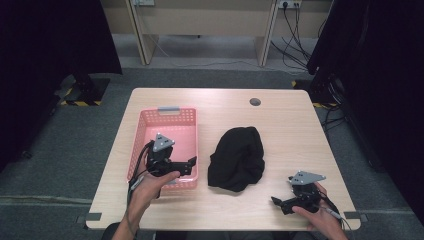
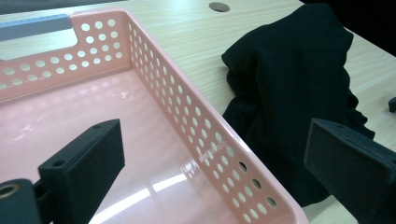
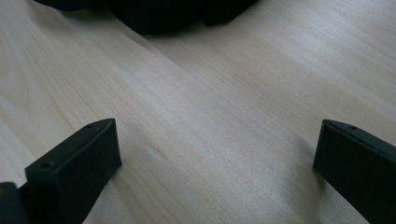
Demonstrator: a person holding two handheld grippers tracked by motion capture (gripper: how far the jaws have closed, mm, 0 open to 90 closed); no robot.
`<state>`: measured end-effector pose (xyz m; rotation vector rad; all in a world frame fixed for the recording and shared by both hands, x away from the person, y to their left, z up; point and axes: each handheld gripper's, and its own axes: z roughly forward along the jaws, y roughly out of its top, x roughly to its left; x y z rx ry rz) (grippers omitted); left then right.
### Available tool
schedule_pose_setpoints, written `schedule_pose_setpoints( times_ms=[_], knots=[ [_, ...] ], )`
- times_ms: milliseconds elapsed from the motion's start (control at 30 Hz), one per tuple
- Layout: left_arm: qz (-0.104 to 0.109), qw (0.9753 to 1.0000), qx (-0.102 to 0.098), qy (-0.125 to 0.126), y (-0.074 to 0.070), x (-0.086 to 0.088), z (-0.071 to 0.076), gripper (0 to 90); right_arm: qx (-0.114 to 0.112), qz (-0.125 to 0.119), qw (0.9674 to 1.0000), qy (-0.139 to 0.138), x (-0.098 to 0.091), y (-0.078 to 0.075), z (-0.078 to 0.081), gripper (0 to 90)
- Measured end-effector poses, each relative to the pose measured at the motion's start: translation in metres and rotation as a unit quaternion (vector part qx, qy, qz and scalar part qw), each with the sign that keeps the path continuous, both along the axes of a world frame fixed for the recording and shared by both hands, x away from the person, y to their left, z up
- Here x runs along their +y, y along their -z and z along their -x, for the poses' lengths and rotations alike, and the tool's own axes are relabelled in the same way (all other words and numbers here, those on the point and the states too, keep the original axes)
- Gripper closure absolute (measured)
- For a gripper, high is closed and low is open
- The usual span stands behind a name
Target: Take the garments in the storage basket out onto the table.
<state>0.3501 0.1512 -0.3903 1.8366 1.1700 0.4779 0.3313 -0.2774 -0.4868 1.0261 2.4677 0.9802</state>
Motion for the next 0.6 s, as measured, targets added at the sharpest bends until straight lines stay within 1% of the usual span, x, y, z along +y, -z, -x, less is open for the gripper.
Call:
schedule_pose_setpoints(
  times_ms=[100, 600],
  knots=[
    [-0.003, 1.0, 0.001, 0.001, 0.002, 0.002, 0.003, 3.9, 0.0, 0.0, 1.0, 0.0, 0.0, 0.0, 0.0, 0.8],
    [0.001, 1.0, -0.006, -0.001, 0.007, 0.01, 0.018, 4.0, 0.0, 0.0, 1.0, 0.0, 0.0, 0.0, 0.0, 0.8]
  ],
)
